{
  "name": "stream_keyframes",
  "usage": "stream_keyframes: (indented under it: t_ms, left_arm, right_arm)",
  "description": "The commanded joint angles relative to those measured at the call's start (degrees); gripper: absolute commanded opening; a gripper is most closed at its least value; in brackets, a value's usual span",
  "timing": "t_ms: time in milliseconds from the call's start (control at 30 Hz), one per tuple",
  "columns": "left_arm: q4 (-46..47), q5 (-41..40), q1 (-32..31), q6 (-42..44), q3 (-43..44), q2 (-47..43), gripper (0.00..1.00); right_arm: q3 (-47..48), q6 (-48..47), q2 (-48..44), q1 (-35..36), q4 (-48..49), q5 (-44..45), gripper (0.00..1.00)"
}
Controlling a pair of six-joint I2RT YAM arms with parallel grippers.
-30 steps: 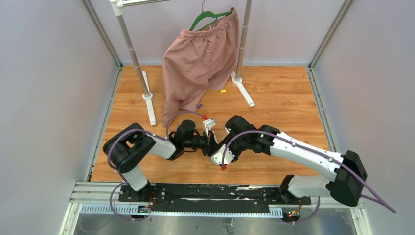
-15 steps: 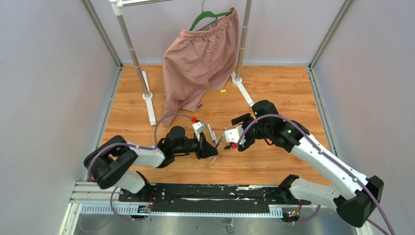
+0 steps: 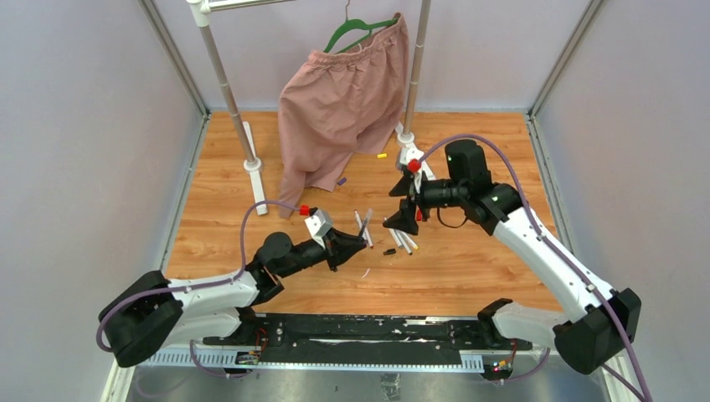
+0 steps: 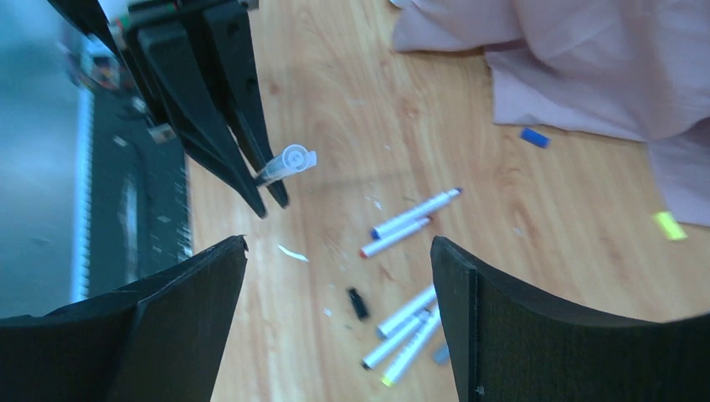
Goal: Insert the pens into the pen caps
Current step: Press the pen cap onto the pen.
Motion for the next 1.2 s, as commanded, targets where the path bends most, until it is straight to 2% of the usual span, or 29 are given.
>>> stream_keyframes:
  t_ms: [0,200,433,633,867,933,1100,1167]
  left_arm:
    - [2.16,-11.11,-1.63,1.83,-1.35,-3.94,0.00]
    - [2.11,-20.96,-4.09,-0.73,-0.74,-4.54,0.00]
    - [1.51,-28.95,-7.50,-1.45,3.03,1.36,0.00]
    - [0.55,-33.73,-10.97,-0.65,6.77,6.25,0.00]
    - [0.05,-34.13,-12.19,-0.68,9.33,9.59,0.00]
    - [-0.14,-34.23,-12.27,-0.84,9.62,10.05,0.00]
    - [-0.44,-34.45,-12.49,-0.94,10.09,10.55,0.00]
    - [-0.73,-34.65,-12.60,-0.78,10.27,10.47,0.00]
  right_arm:
    - [2.92,21.32,3.96,-2.60,7.50,-11.54,0.87]
    - [6.78,36.66,8.95,-5.90,10.24,-9.25,0.86]
    - [-2.85,40.17,5.28,-5.83,23.22,-5.56,0.86]
    - [-3.85,39.84,8.63,-4.10,23.82,-0.72,0.86]
    - [-4.23,40.41,9.51,-2.17,23.95,1.99,0.84]
    - [-4.35,41.53,9.62,-2.22,25.32,1.04,0.80]
    - [-4.73,43.53,9.84,-2.06,27.26,-0.38,0.57]
    - [-5.22,44.38,10.10,-1.96,27.99,-0.86,0.53]
